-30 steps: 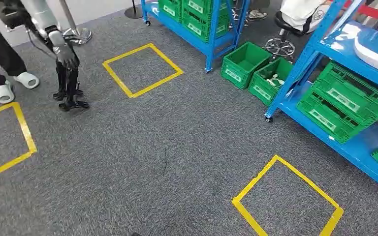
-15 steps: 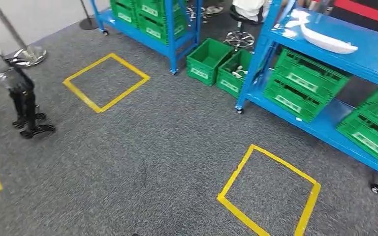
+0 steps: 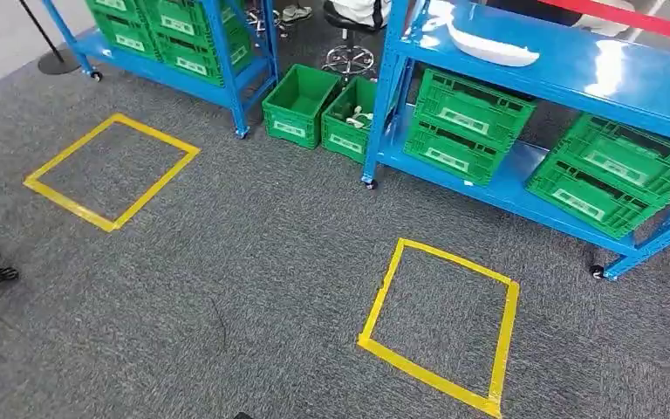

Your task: Take the parts from the cabinet and place them on the table.

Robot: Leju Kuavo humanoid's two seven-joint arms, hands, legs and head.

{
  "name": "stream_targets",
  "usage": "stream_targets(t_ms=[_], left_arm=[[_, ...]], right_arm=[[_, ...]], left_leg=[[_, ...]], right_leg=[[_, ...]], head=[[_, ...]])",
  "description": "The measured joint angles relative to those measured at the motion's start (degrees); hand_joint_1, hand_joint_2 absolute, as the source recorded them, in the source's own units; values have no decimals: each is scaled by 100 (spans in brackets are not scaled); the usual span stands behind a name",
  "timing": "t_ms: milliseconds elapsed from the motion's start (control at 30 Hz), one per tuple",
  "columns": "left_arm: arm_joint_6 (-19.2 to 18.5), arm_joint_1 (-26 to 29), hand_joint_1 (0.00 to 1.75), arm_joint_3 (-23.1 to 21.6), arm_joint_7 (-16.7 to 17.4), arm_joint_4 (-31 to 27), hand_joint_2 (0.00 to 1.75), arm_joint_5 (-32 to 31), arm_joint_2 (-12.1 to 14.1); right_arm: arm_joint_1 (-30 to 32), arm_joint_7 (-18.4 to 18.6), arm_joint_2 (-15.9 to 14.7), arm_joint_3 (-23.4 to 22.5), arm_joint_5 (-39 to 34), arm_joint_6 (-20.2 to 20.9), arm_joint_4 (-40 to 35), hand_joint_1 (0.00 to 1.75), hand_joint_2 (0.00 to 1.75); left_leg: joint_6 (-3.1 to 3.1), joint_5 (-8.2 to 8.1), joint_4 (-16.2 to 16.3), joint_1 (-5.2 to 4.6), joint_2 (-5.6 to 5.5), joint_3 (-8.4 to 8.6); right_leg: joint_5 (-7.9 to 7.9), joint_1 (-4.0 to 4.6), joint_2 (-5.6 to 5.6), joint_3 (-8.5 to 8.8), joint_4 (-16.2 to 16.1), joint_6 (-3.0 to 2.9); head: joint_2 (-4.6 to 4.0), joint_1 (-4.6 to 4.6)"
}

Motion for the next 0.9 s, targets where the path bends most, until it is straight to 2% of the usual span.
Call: stream_targets(t_ms=[33,133,167,200,233,267,300,333,367,400,433,467,500,533,633,667,700,733,767,800,833,867,900], left_arm=[[0,-4,0,0,0,0,0,-2,0],[-2,-21,0,0,-2,-2,0,-17,-4],[-2,-33,0,0,-2,-4,0,-22,-7],[0,-39,0,0,-11,-4,0,-28,-4],[0,-31,0,0,-11,-4,0,-35,-4],[-2,-16,0,0,-11,-4,0,-37,-4],[-2,0,0,0,-7,-2,0,-37,2],[-2,17,0,0,-2,-2,0,-39,2],[-2,26,0,0,-2,-2,0,-55,2],[-2,25,0,0,-2,-2,0,-57,2],[0,22,0,0,-2,-2,0,-61,4],[-2,21,0,0,-2,-2,0,-63,7],[-2,28,0,0,-2,-2,0,-63,11],[-2,29,0,0,-2,-2,0,-63,13],[-4,27,0,0,7,0,0,-68,18],[-4,18,0,0,7,-2,0,-68,13],[-2,15,0,0,4,0,0,-68,15],[-2,23,0,0,-2,0,0,-70,7],[-7,36,0,0,0,0,0,-68,9],[-7,45,0,0,2,0,0,-68,11],[-7,43,0,0,2,2,0,-68,15],[-7,38,0,0,2,2,0,-68,15],[-7,29,0,0,2,2,0,-68,15]], right_arm=[[-20,0,2,4,0,-2,0,0,0],[-12,0,-2,7,-7,-11,2,0,0],[0,0,0,9,-9,-11,0,0,0],[0,0,-4,9,-13,-13,2,0,0],[-31,0,-20,7,-13,-13,0,0,0],[-55,0,-17,9,-13,-13,0,0,0],[-63,0,-15,11,-15,-9,0,0,0],[-59,0,-15,15,-20,-11,0,0,0],[-52,0,-17,20,-24,-11,2,0,0],[-39,0,-20,26,-33,-11,2,0,0],[-29,0,-20,33,-46,-11,2,0,0],[-31,0,-17,37,-66,-11,0,0,0],[-36,0,-17,39,-66,-11,0,0,0],[-60,0,-20,41,-66,-11,0,0,0],[-50,0,-20,44,-66,-13,0,0,0],[-49,0,-31,44,-66,-18,0,0,0],[-45,0,-26,46,-68,-22,0,0,0],[-59,0,-24,48,-66,-22,-2,0,0],[-83,0,-22,50,-66,-20,-2,0,0],[-89,0,-15,55,-66,-20,-2,0,0],[-77,0,-13,61,-66,-20,-2,0,0],[-50,0,-15,74,-66,-22,-2,0,0],[-20,0,-15,83,-68,-20,0,0,0]], left_leg=[[-29,-10,9,-12,19,7],[-113,-25,-56,-20,168,92],[-163,-93,-36,11,-125,112],[-170,-185,124,27,-571,47],[-165,-375,498,24,-679,-159],[-168,-567,974,16,-671,-434],[-173,-686,1375,14,-648,-683],[-175,-687,1618,10,-622,-873],[-172,-536,1590,3,-593,-940],[-164,-280,1351,4,-587,-889],[-149,50,927,7,-618,-733],[-139,371,420,20,-836,-529],[-105,351,245,66,-1262,-447],[-99,306,69,83,-1257,-375],[-2,288,73,22,-1027,-337],[32,308,6,62,-910,-295],[60,300,-19,56,-814,-248],[100,278,-36,44,-684,-211],[117,250,-35,31,-552,-188],[119,222,-35,22,-431,-170],[119,194,-34,17,-322,-151],[113,165,-34,16,-235,-121],[101,139,-34,15,-171,-88]], right_leg=[[-21,24,6,46,-137,-48],[-34,37,143,39,-161,-102],[-2,-24,178,121,-253,-145],[4,-29,218,161,-288,-168],[7,-33,279,169,-291,-196],[-4,-30,359,170,-289,-216],[-13,-18,445,179,-286,-230],[-23,-13,527,194,-284,-238],[-40,-13,616,219,-283,-235],[-55,-16,696,248,-281,-227],[-79,-20,788,281,-272,-209],[-111,-29,872,305,-249,-184],[-141,-39,932,297,-229,-152],[-173,-32,1026,268,-169,-105],[-129,-97,1265,224,-249,8],[-151,-87,1215,232,-239,27],[-219,-45,785,185,-129,68],[-397,-55,557,21,182,105],[-607,-69,474,-220,627,135],[-767,-84,445,-454,1046,156],[-835,-97,431,-640,1359,174],[-758,-102,421,-681,1409,174],[-566,-102,411,-605,1227,164]], head=[[0,18],[0,4],[0,4],[0,-26],[0,-35],[0,-61],[0,-85],[0,-87],[0,-92],[0,-101],[0,-103],[0,-112],[0,-118],[0,-116],[0,-109],[0,-114],[0,-74],[0,-9],[0,-7],[0,-7],[0,-9],[0,0],[0,0]])
